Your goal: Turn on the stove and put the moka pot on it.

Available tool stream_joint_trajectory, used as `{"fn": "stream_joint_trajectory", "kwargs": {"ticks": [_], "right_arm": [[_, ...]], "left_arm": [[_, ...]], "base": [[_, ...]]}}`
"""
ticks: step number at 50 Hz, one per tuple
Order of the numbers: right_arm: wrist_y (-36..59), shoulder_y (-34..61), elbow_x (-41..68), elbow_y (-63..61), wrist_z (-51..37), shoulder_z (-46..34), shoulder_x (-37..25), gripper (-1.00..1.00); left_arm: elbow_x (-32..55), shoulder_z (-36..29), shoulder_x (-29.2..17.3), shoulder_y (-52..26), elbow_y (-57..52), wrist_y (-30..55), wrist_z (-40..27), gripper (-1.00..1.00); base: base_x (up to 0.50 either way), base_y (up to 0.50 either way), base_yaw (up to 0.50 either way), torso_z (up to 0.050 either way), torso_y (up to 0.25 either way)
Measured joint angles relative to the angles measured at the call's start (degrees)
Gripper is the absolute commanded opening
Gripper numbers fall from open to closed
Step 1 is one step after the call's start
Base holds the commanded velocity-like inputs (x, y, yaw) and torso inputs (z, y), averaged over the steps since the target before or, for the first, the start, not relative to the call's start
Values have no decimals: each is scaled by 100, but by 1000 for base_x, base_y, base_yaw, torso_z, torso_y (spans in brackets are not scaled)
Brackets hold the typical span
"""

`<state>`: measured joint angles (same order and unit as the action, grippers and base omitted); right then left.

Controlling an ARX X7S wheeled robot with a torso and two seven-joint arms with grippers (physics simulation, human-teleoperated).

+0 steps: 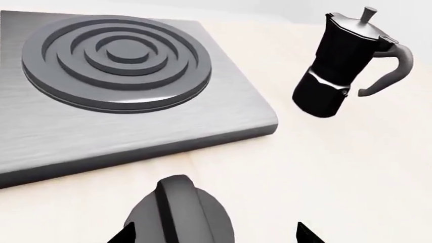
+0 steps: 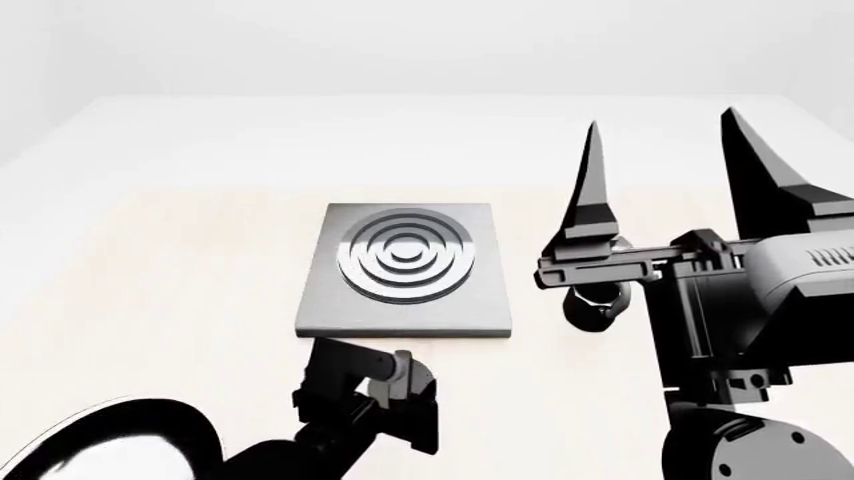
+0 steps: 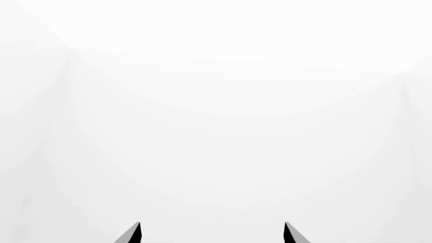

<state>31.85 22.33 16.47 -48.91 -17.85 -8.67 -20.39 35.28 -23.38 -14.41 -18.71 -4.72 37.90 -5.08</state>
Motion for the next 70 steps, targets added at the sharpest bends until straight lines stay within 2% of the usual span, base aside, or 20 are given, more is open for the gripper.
{"fn": "stream_joint_trajectory", "kwargs": {"ticks": [70], "right_arm": [[-296, -159, 17, 153, -97, -122, -122, 100]], "left_arm": [[-95, -339, 241, -171, 990, -484, 277, 100]], "base": [[0, 0, 0, 0, 0]]}}
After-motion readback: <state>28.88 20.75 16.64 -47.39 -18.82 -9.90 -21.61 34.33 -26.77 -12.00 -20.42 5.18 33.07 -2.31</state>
